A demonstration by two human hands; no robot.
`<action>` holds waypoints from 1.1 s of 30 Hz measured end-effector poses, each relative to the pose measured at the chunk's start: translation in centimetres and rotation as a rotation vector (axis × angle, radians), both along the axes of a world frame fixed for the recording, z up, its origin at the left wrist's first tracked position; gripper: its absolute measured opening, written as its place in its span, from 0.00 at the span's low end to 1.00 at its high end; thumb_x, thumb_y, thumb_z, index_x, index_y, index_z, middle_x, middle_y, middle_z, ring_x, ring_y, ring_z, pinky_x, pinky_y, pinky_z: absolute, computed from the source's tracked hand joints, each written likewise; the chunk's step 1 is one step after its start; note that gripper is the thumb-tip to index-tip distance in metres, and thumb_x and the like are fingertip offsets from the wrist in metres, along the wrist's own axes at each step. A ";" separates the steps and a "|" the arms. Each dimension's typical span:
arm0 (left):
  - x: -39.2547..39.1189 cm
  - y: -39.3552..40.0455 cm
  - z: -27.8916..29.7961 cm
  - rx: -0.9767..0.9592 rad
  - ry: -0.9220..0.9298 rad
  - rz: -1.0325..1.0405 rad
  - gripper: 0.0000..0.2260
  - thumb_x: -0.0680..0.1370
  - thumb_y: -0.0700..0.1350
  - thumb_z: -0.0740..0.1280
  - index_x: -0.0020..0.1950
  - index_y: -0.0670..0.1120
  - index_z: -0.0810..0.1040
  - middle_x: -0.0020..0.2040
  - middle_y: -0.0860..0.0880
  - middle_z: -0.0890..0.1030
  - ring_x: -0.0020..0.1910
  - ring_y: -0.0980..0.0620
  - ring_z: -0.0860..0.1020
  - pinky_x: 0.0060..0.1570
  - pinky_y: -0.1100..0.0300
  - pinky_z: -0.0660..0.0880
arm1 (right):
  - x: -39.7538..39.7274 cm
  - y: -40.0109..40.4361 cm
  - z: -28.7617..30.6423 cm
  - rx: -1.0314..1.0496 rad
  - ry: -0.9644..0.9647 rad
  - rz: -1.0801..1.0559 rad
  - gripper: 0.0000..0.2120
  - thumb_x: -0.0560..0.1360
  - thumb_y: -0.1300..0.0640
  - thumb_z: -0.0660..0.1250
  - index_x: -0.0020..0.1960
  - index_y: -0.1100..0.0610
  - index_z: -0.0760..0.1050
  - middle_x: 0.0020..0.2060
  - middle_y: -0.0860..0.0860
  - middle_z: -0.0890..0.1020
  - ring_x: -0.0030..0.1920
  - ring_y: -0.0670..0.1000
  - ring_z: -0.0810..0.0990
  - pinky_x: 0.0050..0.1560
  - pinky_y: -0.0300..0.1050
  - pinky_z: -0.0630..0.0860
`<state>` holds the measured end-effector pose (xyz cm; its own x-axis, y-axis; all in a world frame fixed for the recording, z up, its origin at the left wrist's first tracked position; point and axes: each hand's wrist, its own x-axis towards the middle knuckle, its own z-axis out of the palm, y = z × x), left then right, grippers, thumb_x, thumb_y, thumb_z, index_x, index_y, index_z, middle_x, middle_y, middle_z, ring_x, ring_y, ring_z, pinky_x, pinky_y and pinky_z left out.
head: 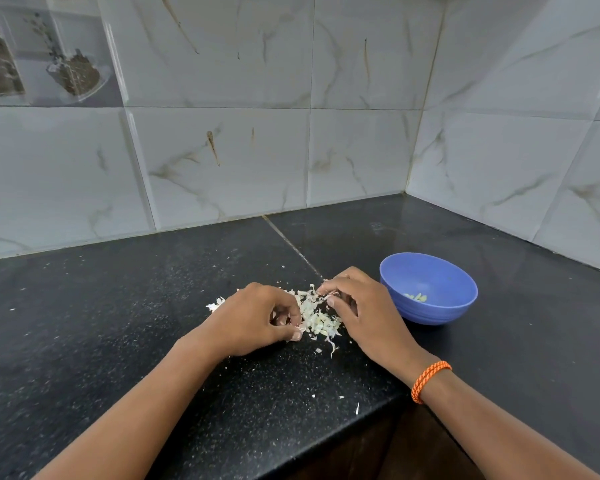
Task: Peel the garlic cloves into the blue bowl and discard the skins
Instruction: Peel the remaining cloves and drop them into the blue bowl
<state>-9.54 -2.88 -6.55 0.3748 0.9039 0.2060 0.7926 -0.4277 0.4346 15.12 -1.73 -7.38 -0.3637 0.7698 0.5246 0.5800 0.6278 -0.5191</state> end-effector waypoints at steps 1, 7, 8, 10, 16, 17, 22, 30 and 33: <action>0.0 0.1 0.1 -0.012 -0.005 -0.015 0.07 0.75 0.56 0.81 0.47 0.58 0.85 0.40 0.57 0.83 0.40 0.58 0.79 0.42 0.59 0.76 | -0.1 0.0 -0.1 0.001 -0.008 0.008 0.10 0.84 0.62 0.69 0.59 0.49 0.84 0.49 0.41 0.77 0.46 0.43 0.78 0.45 0.32 0.70; -0.1 0.3 -0.1 -0.013 -0.079 0.000 0.04 0.76 0.48 0.81 0.46 0.57 0.88 0.42 0.58 0.86 0.41 0.57 0.82 0.45 0.55 0.80 | -0.4 0.1 -0.5 -0.020 0.007 -0.006 0.10 0.85 0.61 0.66 0.57 0.49 0.83 0.51 0.43 0.77 0.51 0.42 0.79 0.48 0.31 0.71; -0.1 0.3 -0.2 -0.011 -0.091 0.010 0.04 0.77 0.47 0.81 0.46 0.57 0.88 0.42 0.58 0.87 0.41 0.57 0.83 0.46 0.53 0.81 | -0.4 0.1 -0.6 -0.033 0.030 -0.010 0.10 0.85 0.61 0.66 0.57 0.48 0.83 0.51 0.43 0.78 0.51 0.42 0.79 0.48 0.31 0.71; -0.1 0.2 -0.1 -0.008 -0.097 0.030 0.04 0.77 0.47 0.80 0.46 0.56 0.89 0.42 0.58 0.87 0.42 0.58 0.83 0.48 0.50 0.82 | -0.4 0.1 -0.7 -0.066 0.087 -0.016 0.10 0.85 0.60 0.66 0.56 0.48 0.83 0.50 0.44 0.79 0.50 0.44 0.79 0.47 0.33 0.72; 0.0 -0.1 0.1 0.079 -0.060 0.092 0.07 0.82 0.47 0.75 0.53 0.60 0.88 0.42 0.62 0.87 0.42 0.61 0.84 0.49 0.52 0.82 | -0.1 0.1 -0.5 -0.123 0.126 -0.007 0.13 0.87 0.58 0.63 0.59 0.45 0.84 0.52 0.42 0.82 0.56 0.42 0.79 0.51 0.29 0.71; 0.0 -0.1 0.1 0.110 -0.064 0.115 0.07 0.82 0.48 0.74 0.54 0.61 0.87 0.42 0.62 0.87 0.42 0.60 0.83 0.50 0.52 0.82 | -0.1 0.0 -0.5 -0.123 0.123 -0.008 0.12 0.87 0.58 0.63 0.58 0.46 0.84 0.52 0.42 0.82 0.56 0.42 0.79 0.51 0.29 0.71; 0.2 -0.1 -0.2 0.281 -0.111 0.212 0.06 0.82 0.47 0.73 0.52 0.60 0.87 0.47 0.61 0.83 0.44 0.59 0.79 0.47 0.51 0.80 | 0.1 0.3 -0.4 -0.145 0.190 -0.009 0.04 0.82 0.59 0.71 0.51 0.51 0.82 0.43 0.43 0.84 0.46 0.44 0.82 0.44 0.33 0.76; 1.3 0.3 -1.1 0.401 -0.047 0.263 0.06 0.83 0.47 0.71 0.54 0.56 0.87 0.50 0.59 0.81 0.54 0.53 0.76 0.44 0.55 0.74 | 0.3 0.8 -0.3 -0.169 0.093 -0.029 0.04 0.83 0.57 0.71 0.49 0.51 0.79 0.40 0.43 0.82 0.42 0.42 0.80 0.41 0.35 0.78; 1.6 0.3 -1.0 0.427 -0.037 0.262 0.05 0.82 0.46 0.72 0.54 0.55 0.87 0.48 0.59 0.82 0.51 0.53 0.75 0.44 0.57 0.69 | 0.6 0.8 -0.3 -0.167 0.092 -0.050 0.05 0.80 0.60 0.74 0.49 0.51 0.81 0.40 0.45 0.84 0.42 0.44 0.82 0.41 0.34 0.78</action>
